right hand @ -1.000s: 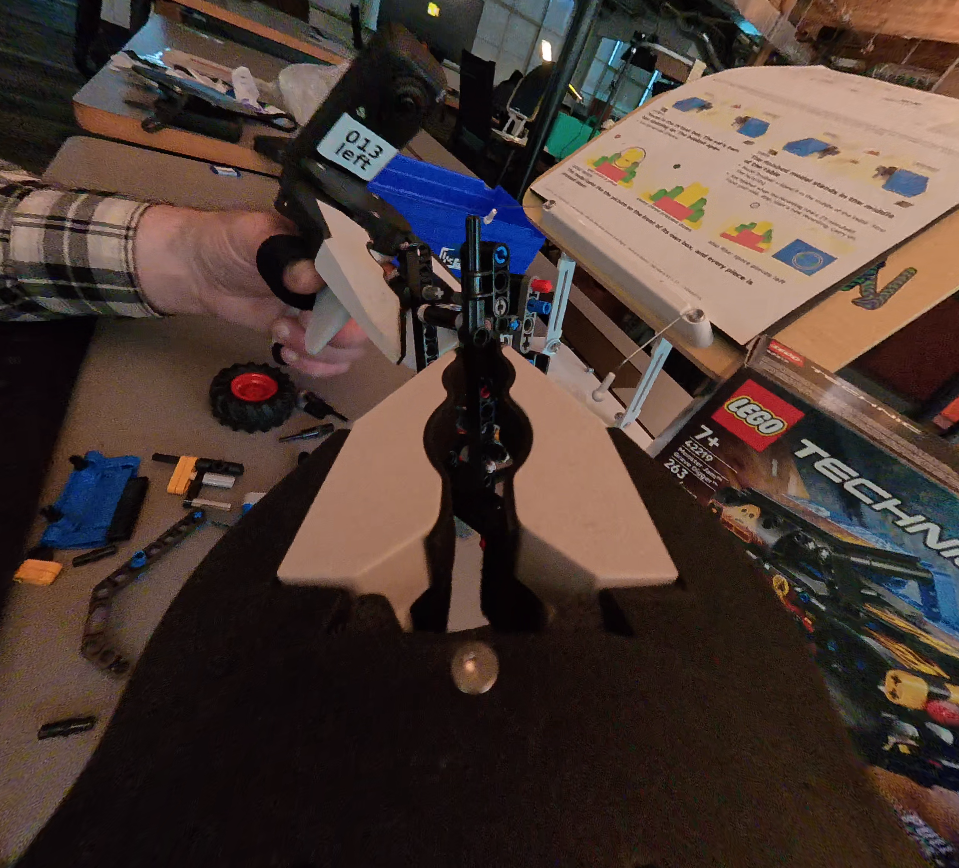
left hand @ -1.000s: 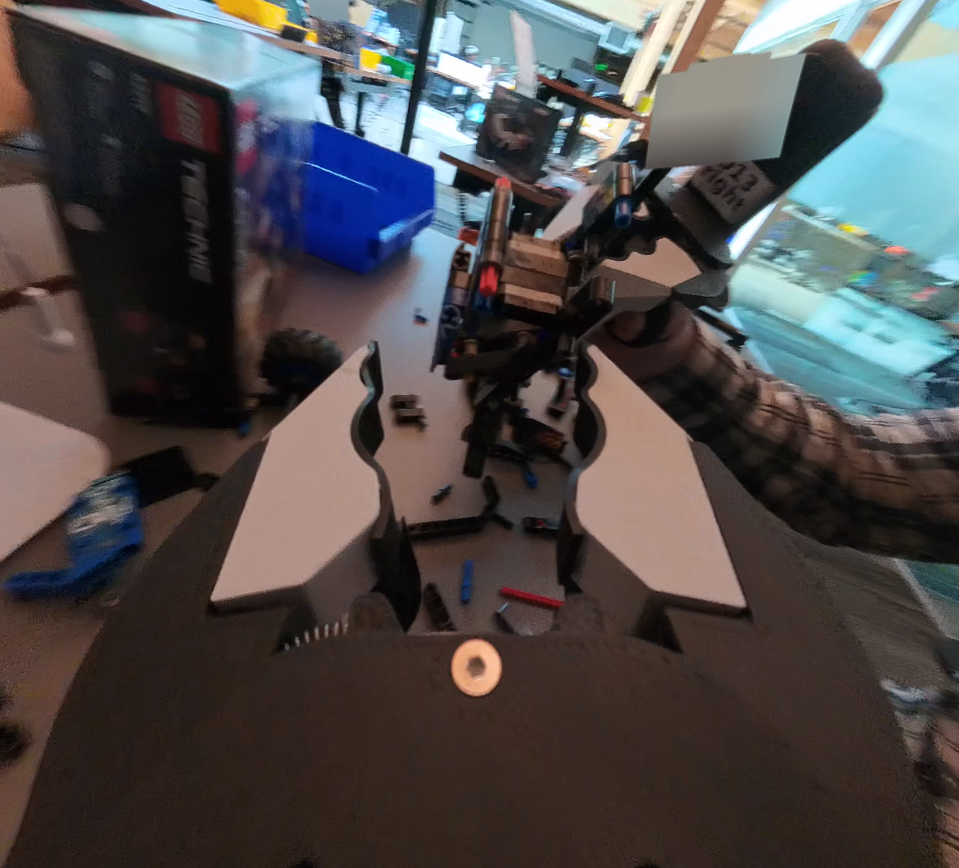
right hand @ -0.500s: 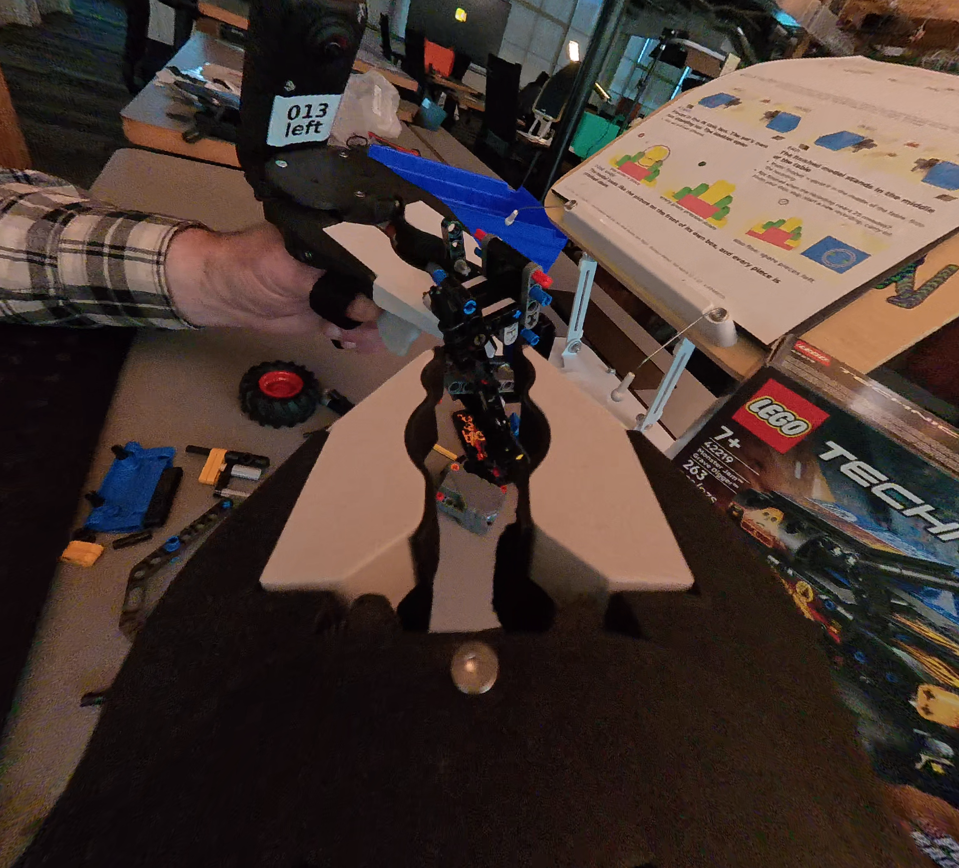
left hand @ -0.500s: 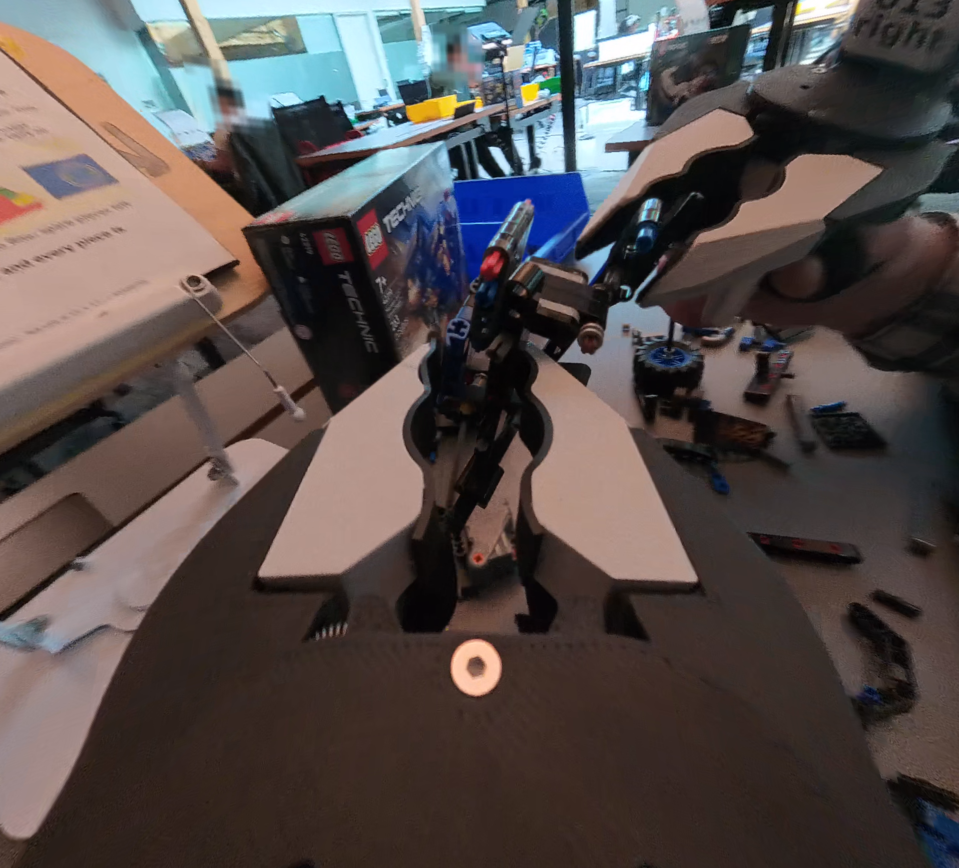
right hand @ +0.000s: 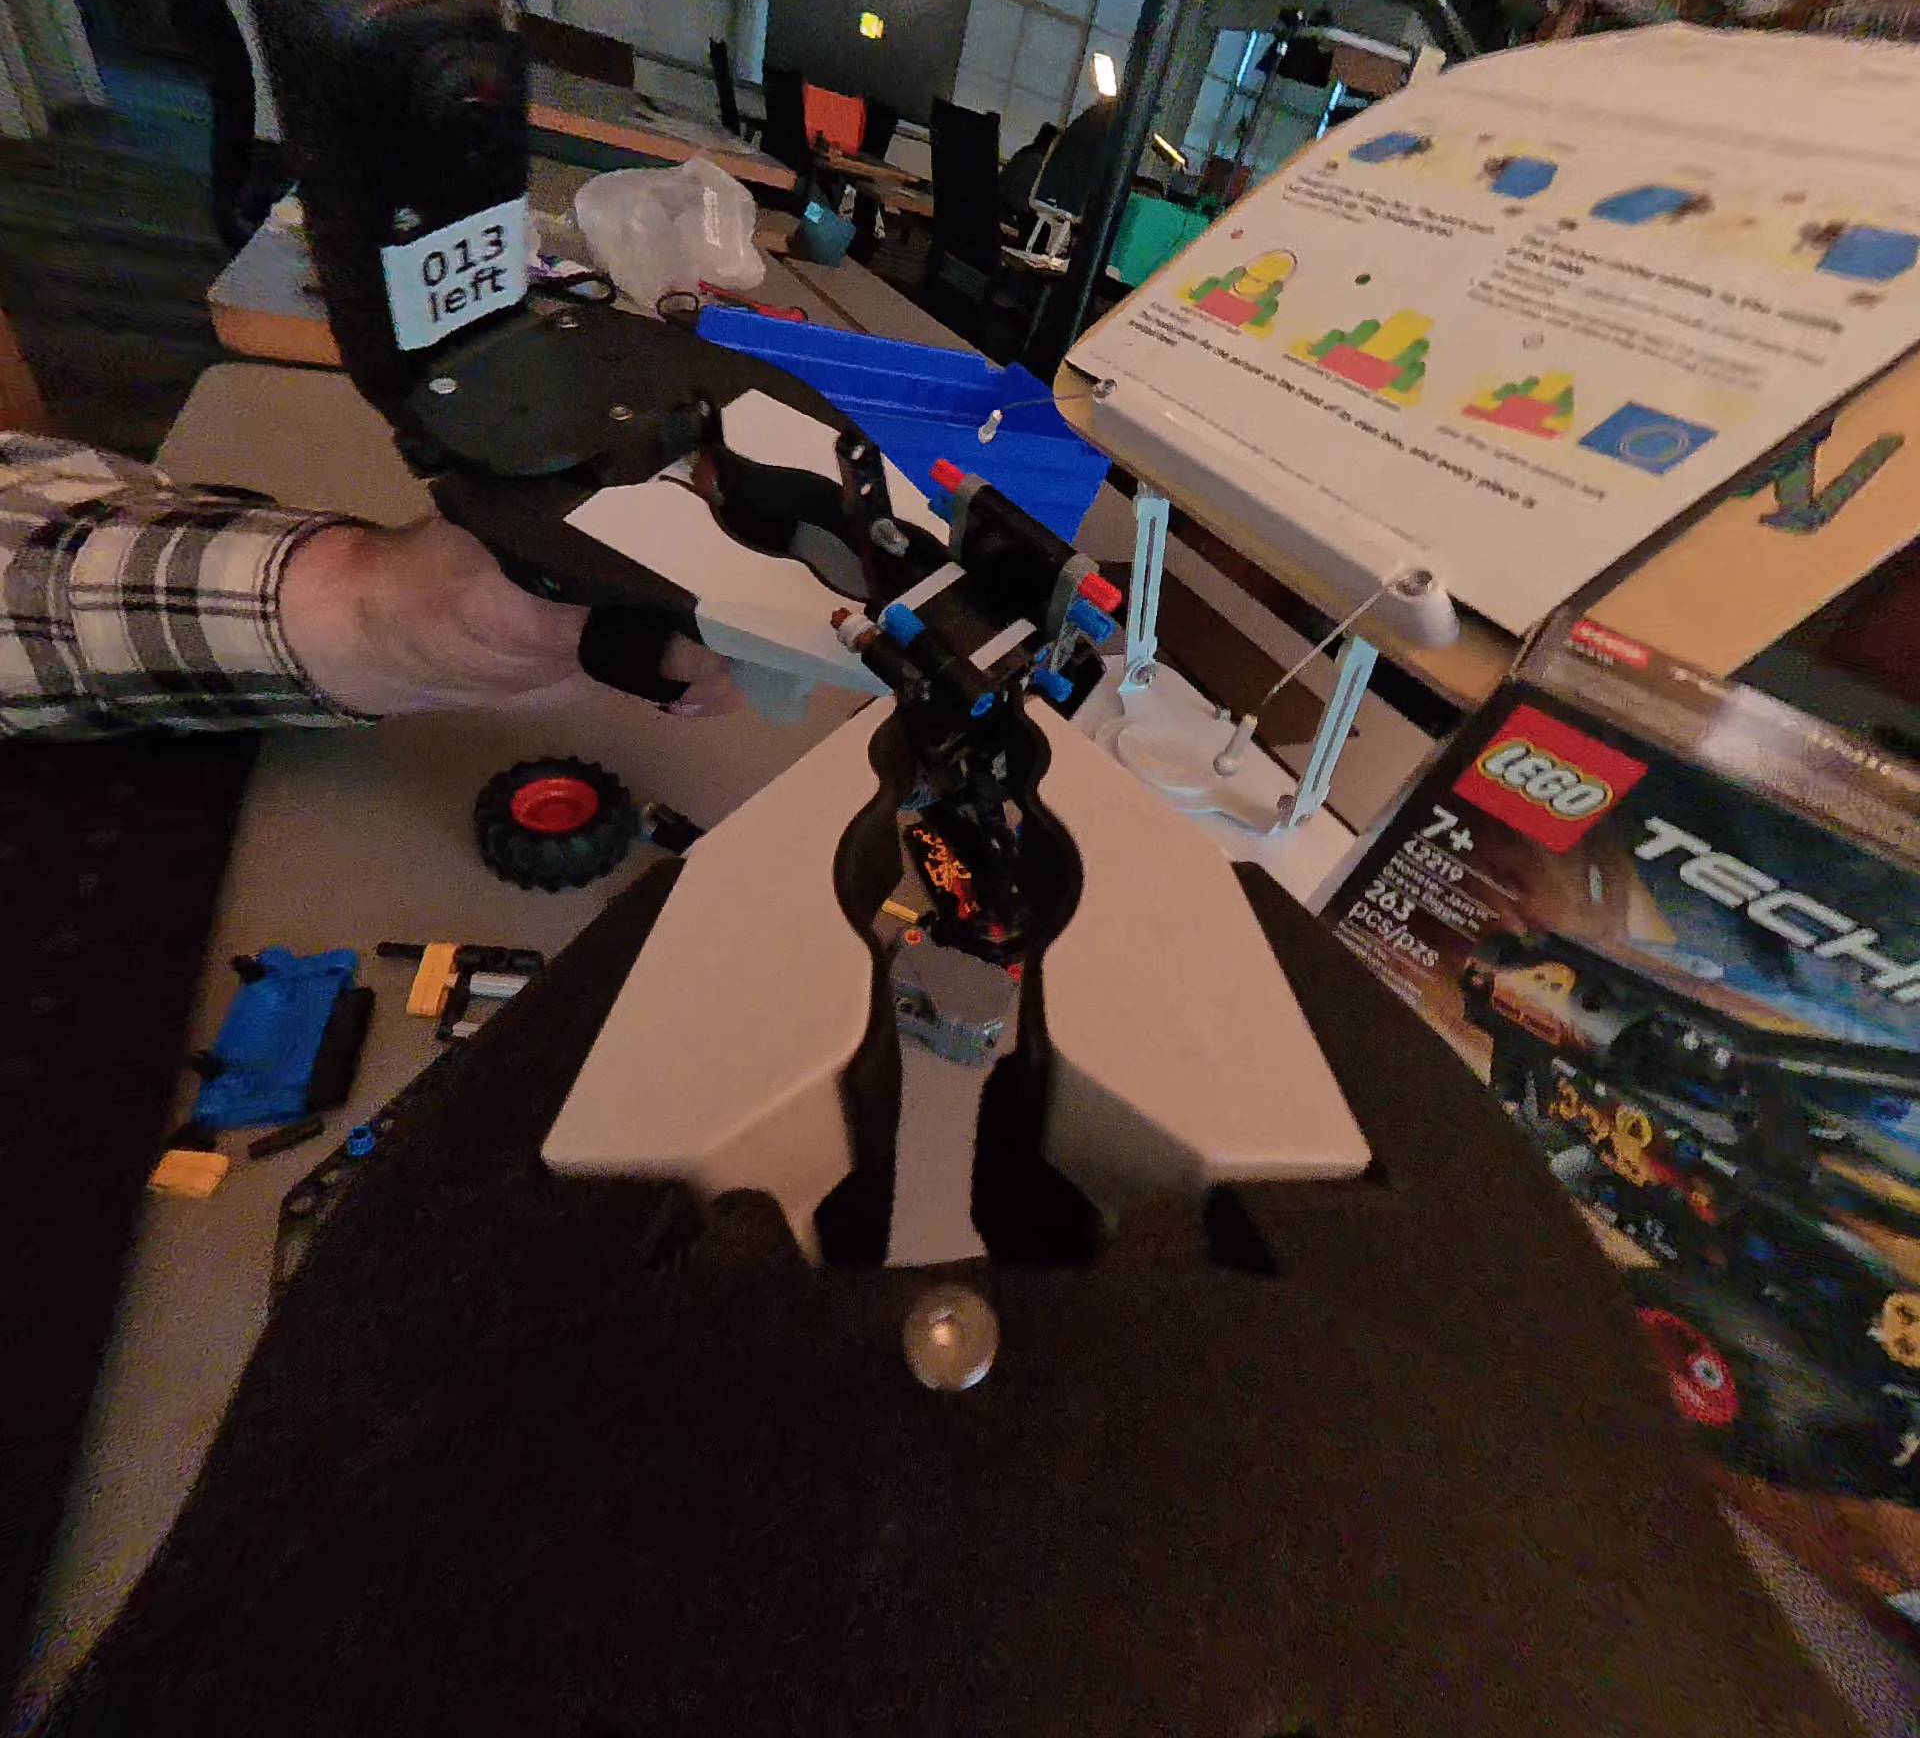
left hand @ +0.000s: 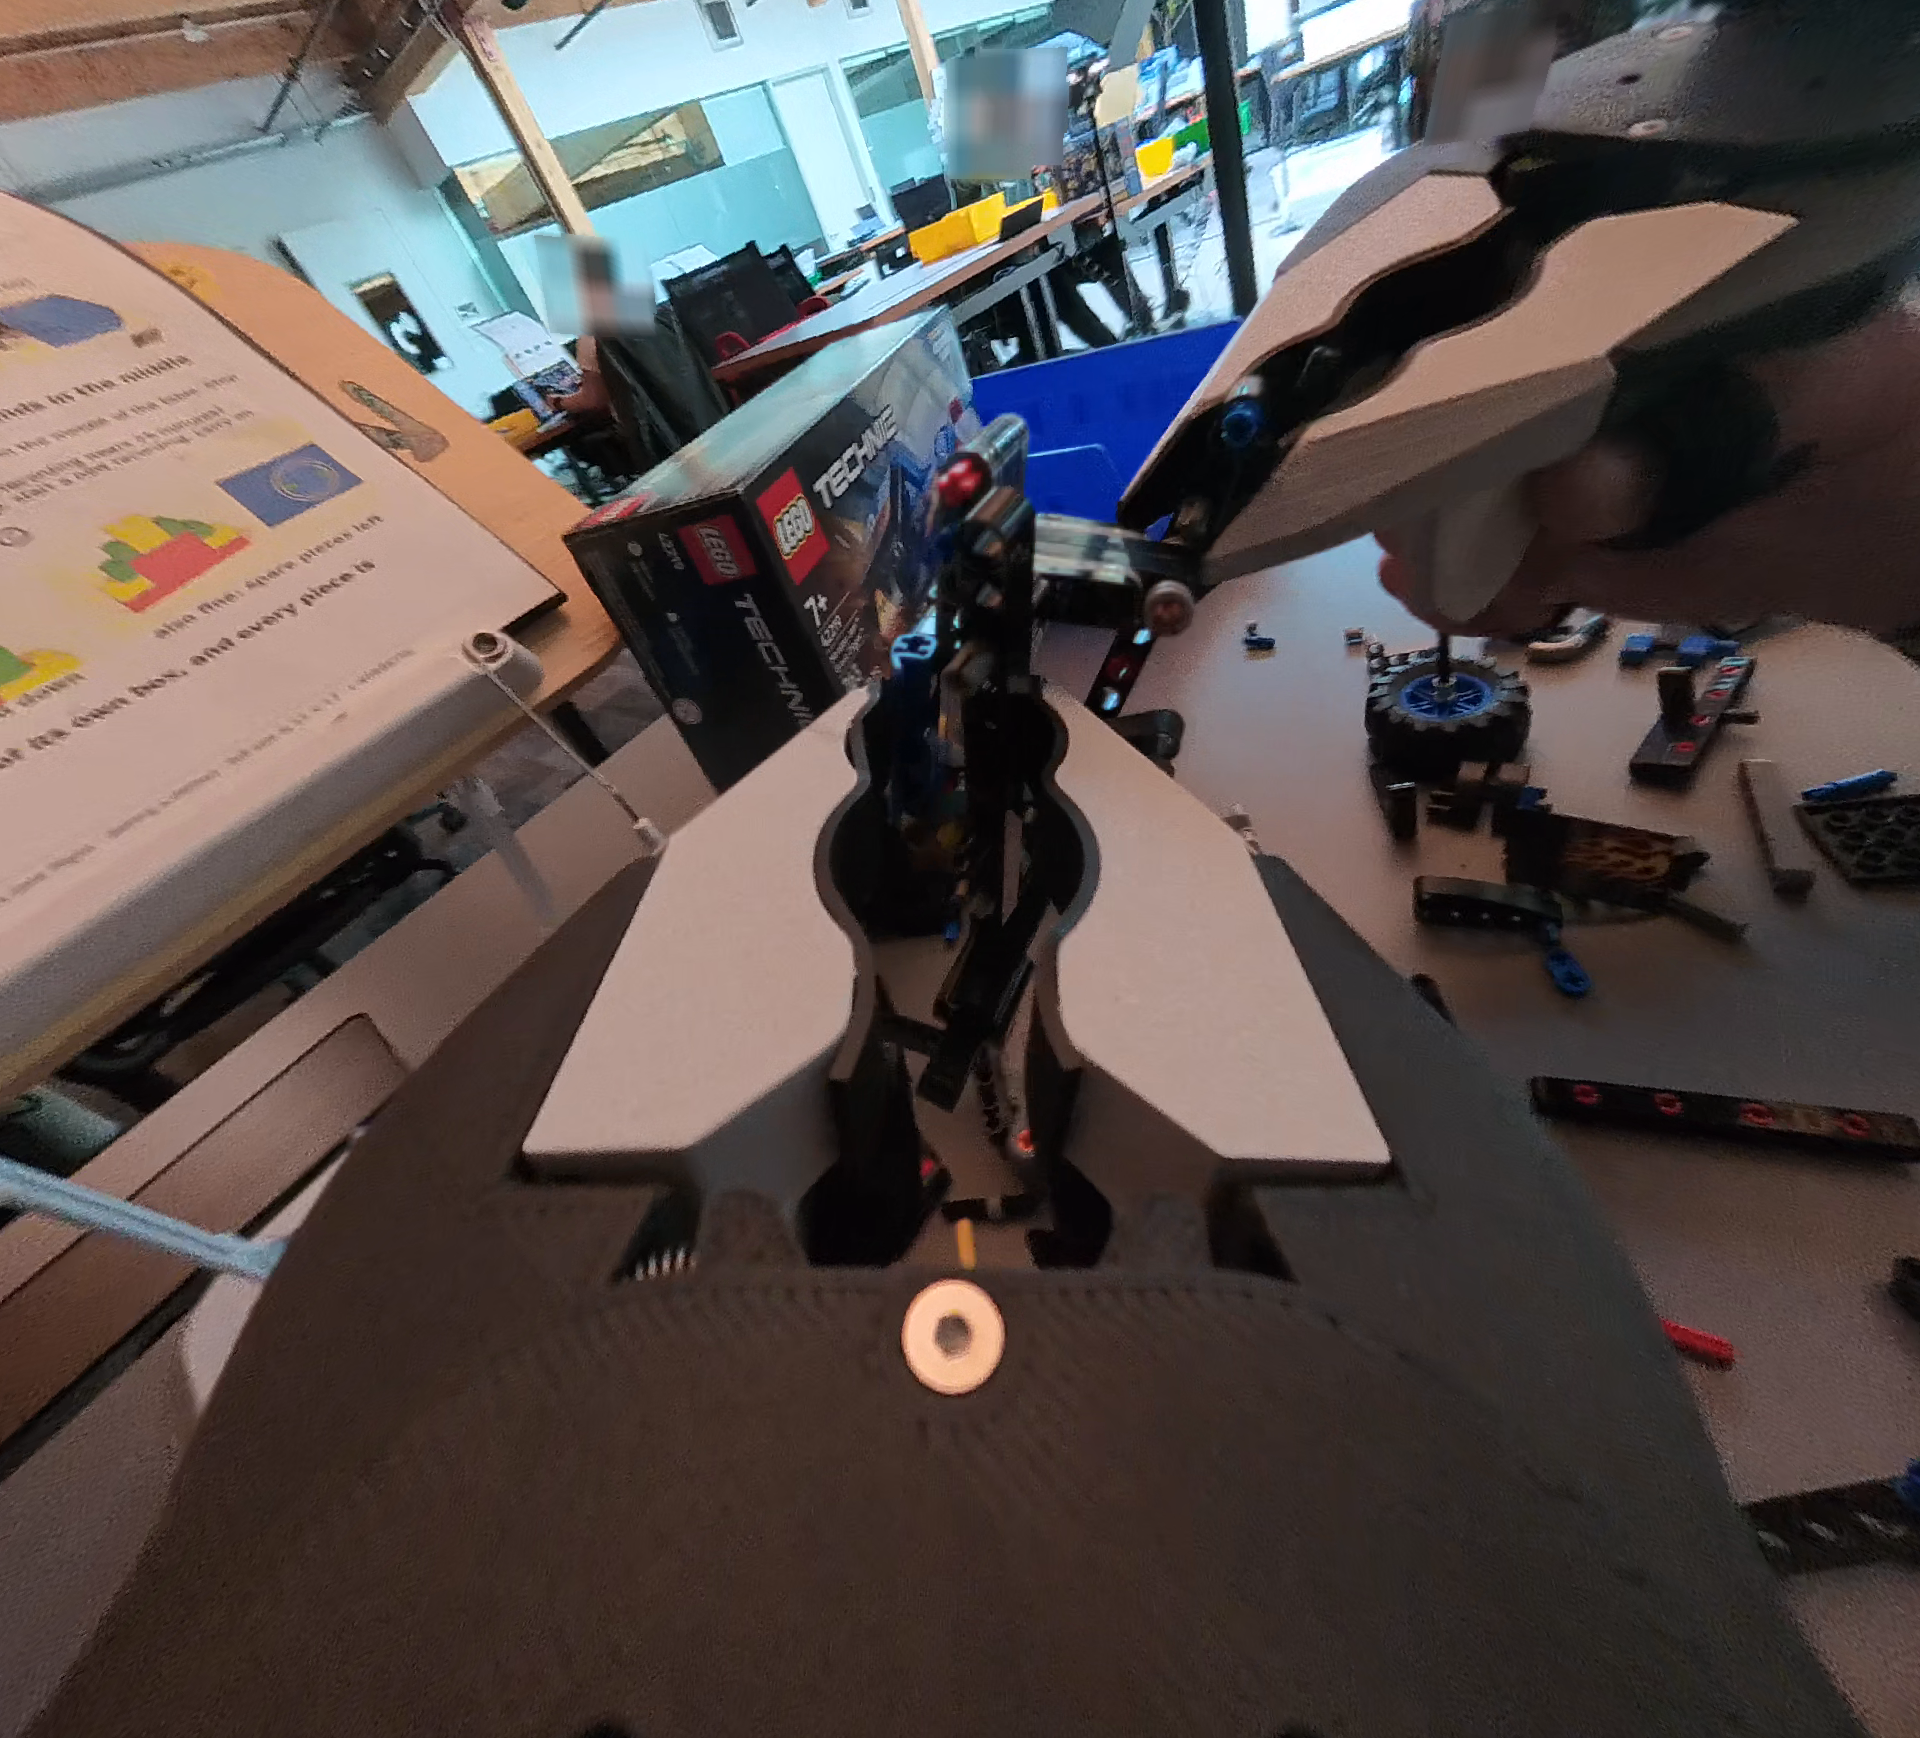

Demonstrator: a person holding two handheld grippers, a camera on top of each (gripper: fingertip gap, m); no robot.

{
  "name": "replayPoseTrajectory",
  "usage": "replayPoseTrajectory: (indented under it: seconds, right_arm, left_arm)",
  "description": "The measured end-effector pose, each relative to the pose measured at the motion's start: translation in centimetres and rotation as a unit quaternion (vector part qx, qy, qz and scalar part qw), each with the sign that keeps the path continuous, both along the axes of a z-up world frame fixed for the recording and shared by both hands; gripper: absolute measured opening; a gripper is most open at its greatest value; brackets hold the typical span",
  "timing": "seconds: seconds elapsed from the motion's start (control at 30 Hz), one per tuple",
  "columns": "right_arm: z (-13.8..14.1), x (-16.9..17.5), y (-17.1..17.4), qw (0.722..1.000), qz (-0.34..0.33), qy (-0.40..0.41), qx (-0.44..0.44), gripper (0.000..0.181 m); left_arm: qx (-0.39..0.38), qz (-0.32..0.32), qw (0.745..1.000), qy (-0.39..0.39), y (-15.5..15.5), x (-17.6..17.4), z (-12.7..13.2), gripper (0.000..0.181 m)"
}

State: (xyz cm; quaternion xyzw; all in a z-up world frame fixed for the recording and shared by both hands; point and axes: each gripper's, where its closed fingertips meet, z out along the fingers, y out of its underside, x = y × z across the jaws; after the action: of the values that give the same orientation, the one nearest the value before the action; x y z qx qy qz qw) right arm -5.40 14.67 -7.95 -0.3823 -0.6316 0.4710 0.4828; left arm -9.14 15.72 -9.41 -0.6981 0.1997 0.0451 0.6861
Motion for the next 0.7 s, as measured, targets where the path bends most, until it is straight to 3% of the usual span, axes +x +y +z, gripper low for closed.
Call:
replayPoseTrajectory:
  seconds: [0.03,0.23,0.43,0.57,0.7]
  right_arm:
    - [-0.2,-0.1,0.7,1.000,-0.011,-0.007,-0.021,0.015]
    - [-1.0,-0.8,3.0,0.996,-0.080,-0.023,-0.029,0.017]
    - [-1.0,-0.7,4.2,0.992,-0.121,-0.018,-0.022,0.016]
    - [-0.8,-0.6,2.9,0.996,-0.085,-0.009,0.009,0.014]
    - [-1.1,-0.4,2.0,0.997,-0.061,-0.015,0.038,0.013]
  left_arm:
    - [0.005,0.012,1.000,0.013,0.0,-0.3,0.2,0.022]
    - [0.017,0.062,0.996,0.063,-0.2,-1.0,0.7,0.013]
    - [0.023,0.062,0.996,0.066,-0.4,-0.5,0.8,0.012]
    - [-0.027,0.011,0.999,0.029,0.0,-0.3,-1.0,0.029]
    - [-0.032,-0.029,0.997,0.064,-0.3,0.8,-1.4,0.053]
